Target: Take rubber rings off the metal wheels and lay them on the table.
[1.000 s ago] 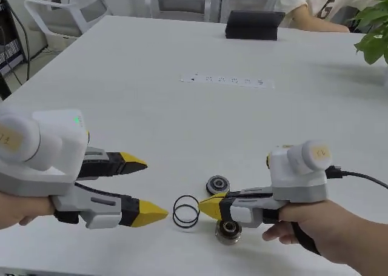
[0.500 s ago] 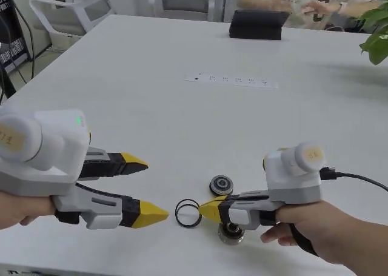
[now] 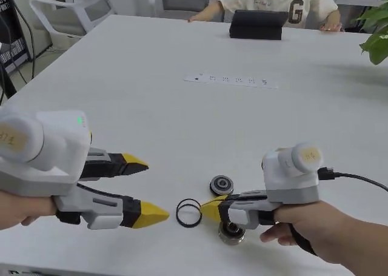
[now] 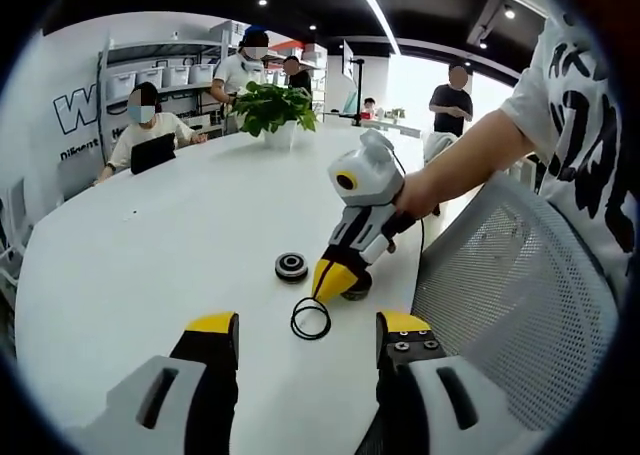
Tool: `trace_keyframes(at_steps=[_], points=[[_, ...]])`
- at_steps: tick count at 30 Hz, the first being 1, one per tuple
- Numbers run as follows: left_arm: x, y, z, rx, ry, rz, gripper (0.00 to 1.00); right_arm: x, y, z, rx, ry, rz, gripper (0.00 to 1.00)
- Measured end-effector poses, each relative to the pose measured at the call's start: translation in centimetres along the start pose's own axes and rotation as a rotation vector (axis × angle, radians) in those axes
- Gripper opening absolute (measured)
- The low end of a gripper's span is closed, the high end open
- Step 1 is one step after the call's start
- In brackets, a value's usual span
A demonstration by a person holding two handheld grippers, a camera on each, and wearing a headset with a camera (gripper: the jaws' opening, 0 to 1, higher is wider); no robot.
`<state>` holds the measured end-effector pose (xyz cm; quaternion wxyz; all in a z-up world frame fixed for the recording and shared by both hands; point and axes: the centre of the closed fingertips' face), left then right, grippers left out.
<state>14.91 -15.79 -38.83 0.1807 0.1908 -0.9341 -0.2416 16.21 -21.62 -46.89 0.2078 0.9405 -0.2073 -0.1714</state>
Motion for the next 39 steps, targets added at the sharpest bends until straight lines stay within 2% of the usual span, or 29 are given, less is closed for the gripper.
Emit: trace_keyframes(at_steps=[5, 19, 31, 39], points=[[0.0, 0.0, -0.1, 0.000, -0.001, 0.000, 0.53, 0.2, 0.0, 0.2, -0.012, 0.009, 0.005, 0.00], [0.0, -0.1, -0.2, -0.009, -0.008, 0.005, 0.52, -0.4, 0.2, 0.2, -0.040, 0.099, 0.009, 0.11], [-0.2, -0.3, -0.3, -0.014, -0.009, 0.004, 0.52, -0.8, 1.2, -1.3, 0.009, 0.121, 0.016, 0.17], [-0.3, -0.8, -0.8, -0.013, -0.016, 0.007, 0.52, -0.2, 2.8, -2.3, 0.051, 0.127, 0.048, 0.19]])
Point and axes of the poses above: the centre of the closed fingertips' face, and the gripper's own axes: y roughly backward along the fingers, x roughly to its right, z roughly out of its underside, and after that the axes turned 15 degrees about y, right-handed
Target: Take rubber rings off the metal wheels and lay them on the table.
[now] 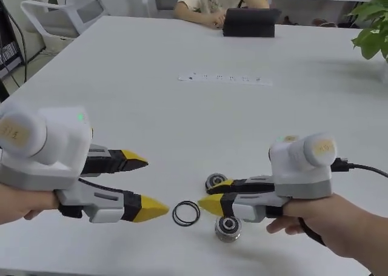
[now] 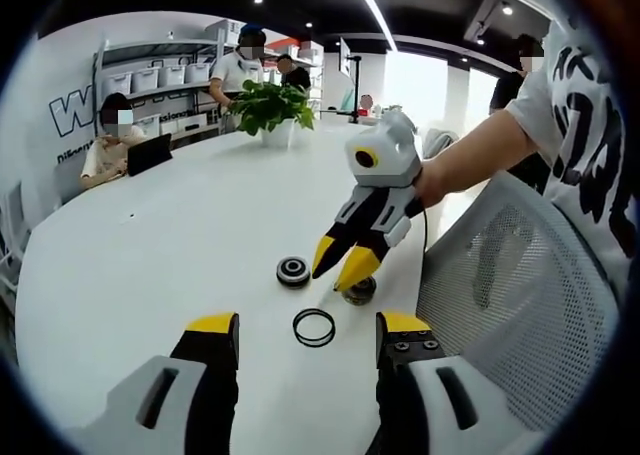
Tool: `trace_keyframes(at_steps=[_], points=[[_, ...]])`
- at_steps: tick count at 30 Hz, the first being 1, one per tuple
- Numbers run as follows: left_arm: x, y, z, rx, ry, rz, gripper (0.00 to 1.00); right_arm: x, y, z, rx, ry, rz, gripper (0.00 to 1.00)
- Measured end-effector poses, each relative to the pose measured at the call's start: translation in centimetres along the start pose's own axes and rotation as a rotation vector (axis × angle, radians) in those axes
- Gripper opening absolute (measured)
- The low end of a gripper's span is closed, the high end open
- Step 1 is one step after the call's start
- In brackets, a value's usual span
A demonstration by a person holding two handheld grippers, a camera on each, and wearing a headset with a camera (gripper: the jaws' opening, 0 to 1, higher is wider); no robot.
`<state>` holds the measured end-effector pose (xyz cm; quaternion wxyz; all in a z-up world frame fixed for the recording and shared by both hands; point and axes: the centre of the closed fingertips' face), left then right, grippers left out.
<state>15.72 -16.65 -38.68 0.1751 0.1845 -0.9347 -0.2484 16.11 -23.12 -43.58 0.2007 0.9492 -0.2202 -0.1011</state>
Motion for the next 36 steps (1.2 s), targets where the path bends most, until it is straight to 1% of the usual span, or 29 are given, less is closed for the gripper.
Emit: trace_keyframes(at_steps=[9, 15, 26, 36], points=[[0.0, -1.2, -0.7, 0.000, -0.009, 0.009, 0.52, 1.7, 2.1, 0.2, 0.015, -0.004, 0.060, 0.21], [0.0, -2.0, -1.1, -0.001, -0.011, 0.017, 0.52, 2.7, 3.1, 0.7, 0.018, -0.011, 0.095, 0.21], [-0.4, -3.1, -1.5, -0.006, -0.008, 0.019, 0.52, 3.5, 3.6, 1.8, 0.006, -0.012, 0.130, 0.24], [-0.9, -3.9, -1.6, -0.014, -0.002, 0.016, 0.51, 3.9, 3.7, 2.4, -0.006, -0.014, 0.136, 0.24]])
Point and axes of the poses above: the centre of the closed fingertips' face, and the gripper's own axes: y roughly backward along the fingers, x roughly to its right, z roughly out of its underside, and after that the axes turned 15 degrees about y, right-handed
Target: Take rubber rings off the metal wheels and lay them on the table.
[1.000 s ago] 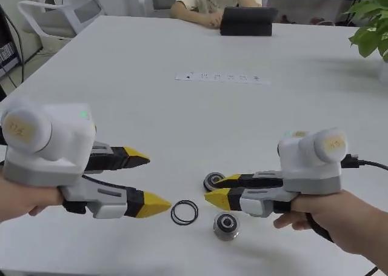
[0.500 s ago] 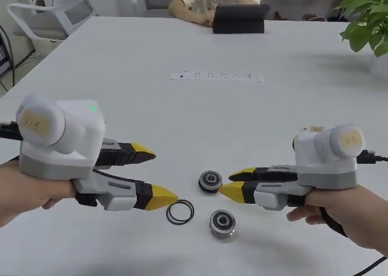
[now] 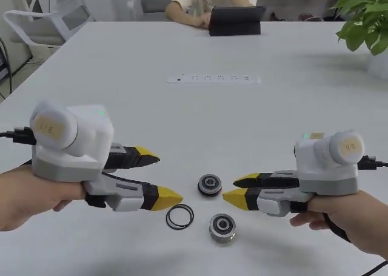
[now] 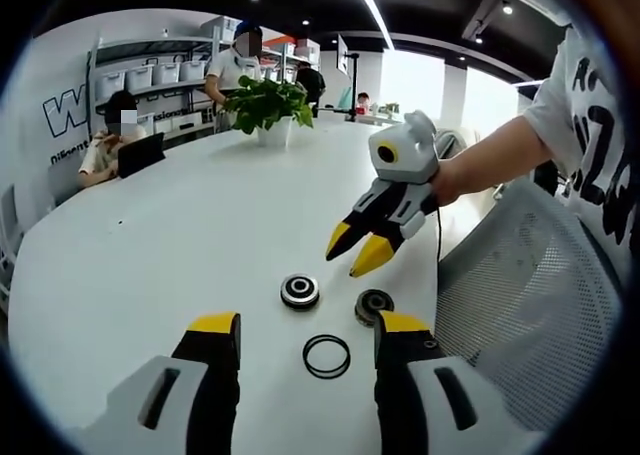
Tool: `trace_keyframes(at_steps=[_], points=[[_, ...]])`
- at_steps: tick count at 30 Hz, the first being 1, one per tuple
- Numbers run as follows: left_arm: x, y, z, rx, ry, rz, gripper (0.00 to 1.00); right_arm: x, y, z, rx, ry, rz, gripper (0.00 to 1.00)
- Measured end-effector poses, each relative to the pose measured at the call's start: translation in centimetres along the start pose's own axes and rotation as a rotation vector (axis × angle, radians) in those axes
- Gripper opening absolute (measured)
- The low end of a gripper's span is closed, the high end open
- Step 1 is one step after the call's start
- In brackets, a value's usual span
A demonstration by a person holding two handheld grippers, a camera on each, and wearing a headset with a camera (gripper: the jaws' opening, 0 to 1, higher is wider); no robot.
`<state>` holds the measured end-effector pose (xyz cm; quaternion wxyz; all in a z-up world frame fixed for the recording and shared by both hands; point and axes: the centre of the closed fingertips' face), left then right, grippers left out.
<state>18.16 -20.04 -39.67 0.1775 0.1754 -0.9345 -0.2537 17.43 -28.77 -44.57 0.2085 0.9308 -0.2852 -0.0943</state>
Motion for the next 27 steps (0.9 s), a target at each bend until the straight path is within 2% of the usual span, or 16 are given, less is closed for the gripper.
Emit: trace_keyframes(at_steps=[14, 27], points=[[-0.6, -1.1, 0.0, -0.009, 0.006, -0.004, 0.50, 0.5, 0.0, 0.3, -0.009, 0.011, 0.010, 0.25], [-0.8, -2.6, 0.6, -0.032, 0.014, 0.001, 0.47, 0.8, -0.5, 0.9, -0.017, 0.022, 0.029, 0.25]])
Point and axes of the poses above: the centre of the closed fingertips' face, and the gripper's own axes: y roughly backward along the fingers, x roughly to its right, z roughly out of its underside, and after that the axes turned 15 degrees about y, right-handed
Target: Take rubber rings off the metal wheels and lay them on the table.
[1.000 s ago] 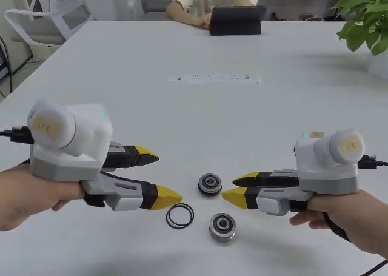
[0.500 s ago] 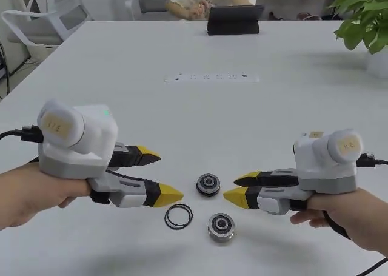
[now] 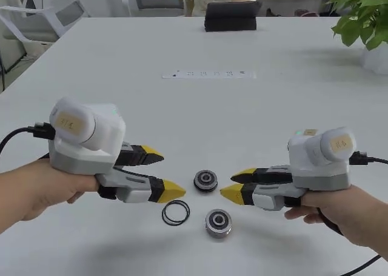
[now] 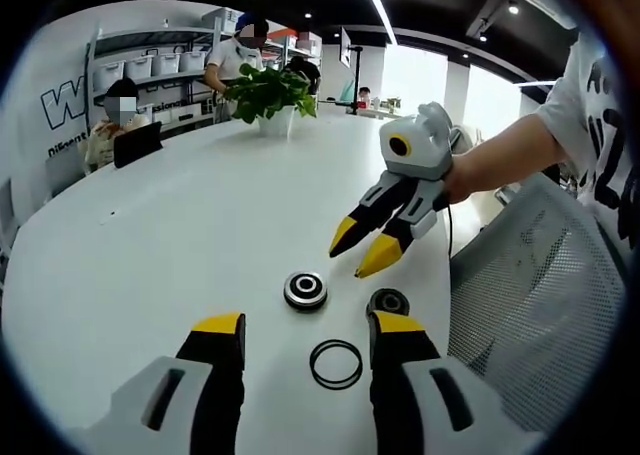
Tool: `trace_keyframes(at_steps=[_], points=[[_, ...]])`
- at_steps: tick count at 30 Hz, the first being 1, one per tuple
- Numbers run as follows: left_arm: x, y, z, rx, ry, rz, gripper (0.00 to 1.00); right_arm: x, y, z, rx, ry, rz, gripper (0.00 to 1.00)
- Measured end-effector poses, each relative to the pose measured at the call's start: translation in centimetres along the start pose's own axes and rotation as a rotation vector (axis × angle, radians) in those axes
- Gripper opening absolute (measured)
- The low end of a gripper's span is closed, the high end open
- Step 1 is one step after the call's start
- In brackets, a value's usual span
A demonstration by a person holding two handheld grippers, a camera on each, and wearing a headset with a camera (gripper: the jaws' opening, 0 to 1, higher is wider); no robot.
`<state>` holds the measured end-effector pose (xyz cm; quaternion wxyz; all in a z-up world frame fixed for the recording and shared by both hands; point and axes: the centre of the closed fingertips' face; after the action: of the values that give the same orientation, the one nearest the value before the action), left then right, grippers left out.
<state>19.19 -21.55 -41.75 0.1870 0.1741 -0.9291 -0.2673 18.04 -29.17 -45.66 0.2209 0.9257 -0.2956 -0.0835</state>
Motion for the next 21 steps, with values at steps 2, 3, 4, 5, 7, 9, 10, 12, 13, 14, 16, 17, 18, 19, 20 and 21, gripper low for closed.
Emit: trace_keyframes(at_steps=[2, 3, 4, 5, 7, 9, 10, 12, 13, 14, 16, 17, 18, 19, 20, 21], points=[[0.0, -0.2, 0.1, -0.003, 0.001, -0.001, 0.46, -0.1, -0.1, 0.2, -0.004, 0.003, 0.000, 0.25], [0.0, -0.3, 0.1, -0.004, 0.001, 0.000, 0.46, -0.1, -0.2, 0.2, -0.006, 0.006, 0.000, 0.25], [0.0, -0.5, 0.2, -0.007, 0.002, 0.001, 0.45, -0.1, -0.2, 0.3, -0.010, 0.010, -0.001, 0.24], [0.0, -0.5, 0.2, -0.007, 0.002, 0.002, 0.45, -0.2, -0.3, 0.4, -0.012, 0.013, -0.002, 0.24], [-0.1, -0.7, 0.3, -0.009, 0.003, 0.003, 0.45, -0.1, -0.4, 0.5, -0.017, 0.020, 0.001, 0.24], [-0.2, -0.9, 0.4, -0.012, 0.003, 0.004, 0.45, 0.0, -0.5, 0.5, -0.020, 0.022, 0.003, 0.24], [-0.2, -1.0, 0.4, -0.013, 0.002, 0.004, 0.45, 0.0, -0.6, 0.5, -0.021, 0.024, 0.005, 0.24], [-0.2, -1.1, 0.3, -0.014, 0.000, 0.004, 0.44, 0.1, -0.7, 0.6, -0.022, 0.028, 0.007, 0.24], [-0.2, -1.2, 0.3, -0.014, -0.001, 0.005, 0.44, 0.1, -0.7, 0.6, -0.023, 0.029, 0.008, 0.24], [-0.2, -1.3, 0.3, -0.014, -0.001, 0.006, 0.43, 0.1, -0.8, 0.6, -0.024, 0.030, 0.008, 0.24], [-0.1, -1.5, 0.2, -0.014, 0.000, 0.008, 0.42, 0.1, -0.9, 0.6, -0.026, 0.036, 0.008, 0.24], [-0.1, -1.7, 0.1, -0.015, -0.001, 0.009, 0.42, 0.1, -0.9, 0.6, -0.026, 0.037, 0.008, 0.24], [0.0, -1.9, 0.1, -0.016, -0.002, 0.011, 0.41, 0.1, -1.0, 0.6, -0.026, 0.037, 0.009, 0.24], [0.1, -2.0, 0.1, -0.018, -0.005, 0.012, 0.41, 0.1, -1.0, 0.6, -0.028, 0.039, 0.010, 0.24], [0.1, -2.2, 0.1, -0.019, -0.006, 0.013, 0.41, 0.2, -1.1, 0.6, -0.028, 0.040, 0.010, 0.24], [0.1, -2.3, 0.0, -0.021, -0.008, 0.015, 0.40, 0.2, -1.1, 0.6, -0.029, 0.040, 0.010, 0.24]])
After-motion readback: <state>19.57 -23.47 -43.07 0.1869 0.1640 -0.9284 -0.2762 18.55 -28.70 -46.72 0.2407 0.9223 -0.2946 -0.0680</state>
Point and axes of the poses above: the centre of the closed fingertips' face, and the gripper's own axes: y roughly backward along the fingers, x roughly to its right, z roughly out of its underside, and after that the axes turned 15 degrees about y, right-handed
